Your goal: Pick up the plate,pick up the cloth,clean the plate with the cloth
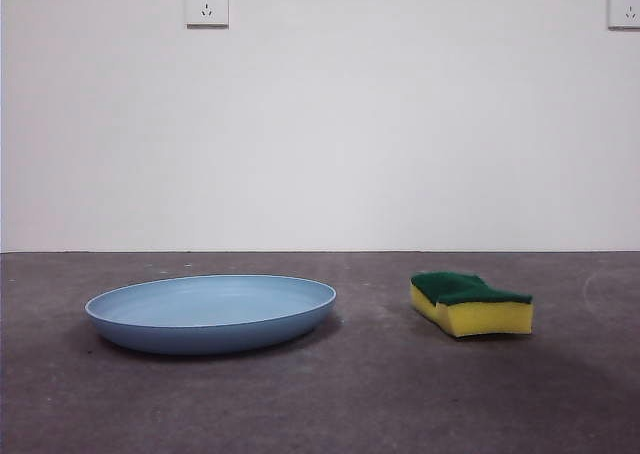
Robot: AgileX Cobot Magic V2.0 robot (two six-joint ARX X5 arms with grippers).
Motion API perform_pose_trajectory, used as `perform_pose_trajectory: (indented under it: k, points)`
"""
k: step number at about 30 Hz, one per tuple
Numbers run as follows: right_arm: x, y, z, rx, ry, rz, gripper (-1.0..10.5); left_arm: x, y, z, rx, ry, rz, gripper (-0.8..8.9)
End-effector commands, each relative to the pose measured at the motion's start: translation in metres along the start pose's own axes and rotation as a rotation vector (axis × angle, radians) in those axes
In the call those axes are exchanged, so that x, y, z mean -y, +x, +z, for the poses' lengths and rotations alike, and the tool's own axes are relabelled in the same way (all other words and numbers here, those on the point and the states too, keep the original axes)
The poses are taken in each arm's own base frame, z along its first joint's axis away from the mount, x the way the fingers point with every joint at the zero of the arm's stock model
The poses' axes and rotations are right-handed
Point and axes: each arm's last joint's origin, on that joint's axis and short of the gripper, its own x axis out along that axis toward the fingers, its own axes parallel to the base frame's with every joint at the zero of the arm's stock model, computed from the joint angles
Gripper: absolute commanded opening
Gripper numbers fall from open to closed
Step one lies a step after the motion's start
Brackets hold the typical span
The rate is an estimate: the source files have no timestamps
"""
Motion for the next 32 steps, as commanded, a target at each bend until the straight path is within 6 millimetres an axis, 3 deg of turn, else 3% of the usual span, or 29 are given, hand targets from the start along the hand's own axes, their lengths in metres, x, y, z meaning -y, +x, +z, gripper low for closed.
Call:
perform_pose_trajectory:
  k: [1, 12, 32]
  points:
    - [-0.001, 0.003, -0.018, -0.021, 0.056, 0.001, 0.0, -0.001, 0.001, -0.004, -0.009, -0.001, 0.007, -0.03]
    - [-0.003, 0.006, -0.052, -0.090, 0.123, 0.001, 0.0, -0.001, 0.001, -0.004, -0.009, 0.000, 0.007, -0.03]
    - [-0.002, 0.006, -0.052, -0.093, 0.171, -0.010, 0.0, -0.001, 0.001, -0.004, -0.009, 0.000, 0.007, -0.03]
